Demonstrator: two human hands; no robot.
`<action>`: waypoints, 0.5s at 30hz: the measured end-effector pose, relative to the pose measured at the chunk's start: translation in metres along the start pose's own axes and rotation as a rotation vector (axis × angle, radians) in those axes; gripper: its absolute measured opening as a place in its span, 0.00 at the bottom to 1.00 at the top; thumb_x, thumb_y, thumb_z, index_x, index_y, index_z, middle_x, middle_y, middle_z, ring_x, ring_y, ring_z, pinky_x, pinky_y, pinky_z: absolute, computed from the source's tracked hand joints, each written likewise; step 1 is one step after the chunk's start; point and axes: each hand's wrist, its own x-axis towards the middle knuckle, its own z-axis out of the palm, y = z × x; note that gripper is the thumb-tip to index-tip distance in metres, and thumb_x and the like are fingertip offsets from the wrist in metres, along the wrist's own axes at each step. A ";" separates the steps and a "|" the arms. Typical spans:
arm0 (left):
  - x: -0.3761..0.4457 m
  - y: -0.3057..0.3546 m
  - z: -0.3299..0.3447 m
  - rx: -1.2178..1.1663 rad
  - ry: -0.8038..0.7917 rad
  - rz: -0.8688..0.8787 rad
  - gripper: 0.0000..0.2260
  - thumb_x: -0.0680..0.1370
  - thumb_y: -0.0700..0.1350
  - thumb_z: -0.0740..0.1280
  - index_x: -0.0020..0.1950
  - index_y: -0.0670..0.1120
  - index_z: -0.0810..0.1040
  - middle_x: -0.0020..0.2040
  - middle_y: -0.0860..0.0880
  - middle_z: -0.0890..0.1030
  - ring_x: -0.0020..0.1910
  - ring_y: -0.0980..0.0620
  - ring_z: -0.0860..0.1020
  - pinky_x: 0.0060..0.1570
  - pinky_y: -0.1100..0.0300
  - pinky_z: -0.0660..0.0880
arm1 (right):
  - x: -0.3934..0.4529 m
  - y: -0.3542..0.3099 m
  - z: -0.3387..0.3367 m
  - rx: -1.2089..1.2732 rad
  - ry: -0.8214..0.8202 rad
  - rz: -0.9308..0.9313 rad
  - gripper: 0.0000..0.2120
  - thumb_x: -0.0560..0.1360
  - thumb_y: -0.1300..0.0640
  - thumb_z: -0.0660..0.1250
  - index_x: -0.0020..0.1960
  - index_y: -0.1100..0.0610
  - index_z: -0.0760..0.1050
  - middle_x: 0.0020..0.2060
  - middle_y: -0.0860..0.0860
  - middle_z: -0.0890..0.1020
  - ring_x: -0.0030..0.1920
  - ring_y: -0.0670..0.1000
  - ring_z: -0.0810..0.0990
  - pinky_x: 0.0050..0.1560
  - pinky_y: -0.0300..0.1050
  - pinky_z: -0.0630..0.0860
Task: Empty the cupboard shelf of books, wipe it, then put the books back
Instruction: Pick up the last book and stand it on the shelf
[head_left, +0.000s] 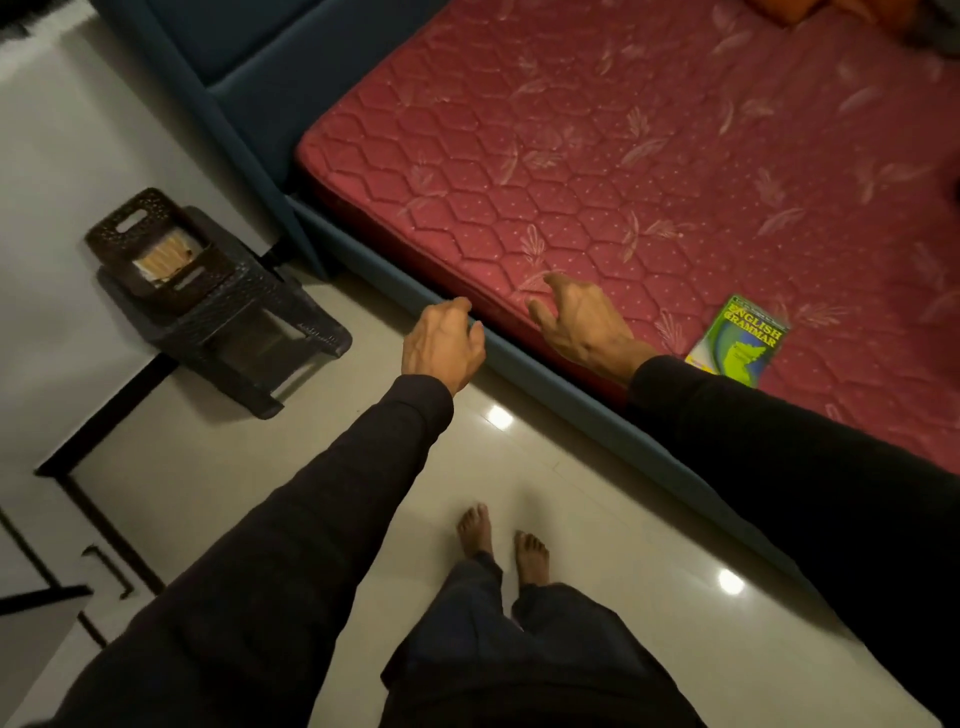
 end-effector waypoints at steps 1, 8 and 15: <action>0.007 0.003 0.002 -0.003 -0.018 0.021 0.13 0.80 0.44 0.63 0.60 0.38 0.77 0.56 0.39 0.80 0.56 0.41 0.77 0.51 0.49 0.74 | 0.003 0.004 0.000 0.010 0.011 0.033 0.21 0.80 0.49 0.59 0.64 0.65 0.71 0.53 0.66 0.81 0.52 0.66 0.79 0.51 0.57 0.77; 0.044 0.015 0.033 0.016 -0.133 0.145 0.13 0.80 0.45 0.62 0.60 0.39 0.77 0.56 0.41 0.80 0.56 0.42 0.77 0.49 0.50 0.74 | 0.010 0.041 0.008 0.056 0.069 0.210 0.22 0.80 0.49 0.60 0.68 0.63 0.70 0.56 0.66 0.80 0.57 0.65 0.78 0.53 0.52 0.74; 0.059 0.033 0.092 0.060 -0.245 0.235 0.14 0.81 0.46 0.61 0.60 0.39 0.76 0.56 0.41 0.80 0.56 0.42 0.77 0.48 0.49 0.75 | 0.010 0.104 0.040 0.043 0.061 0.310 0.21 0.80 0.48 0.60 0.63 0.63 0.71 0.53 0.67 0.80 0.54 0.66 0.78 0.48 0.52 0.74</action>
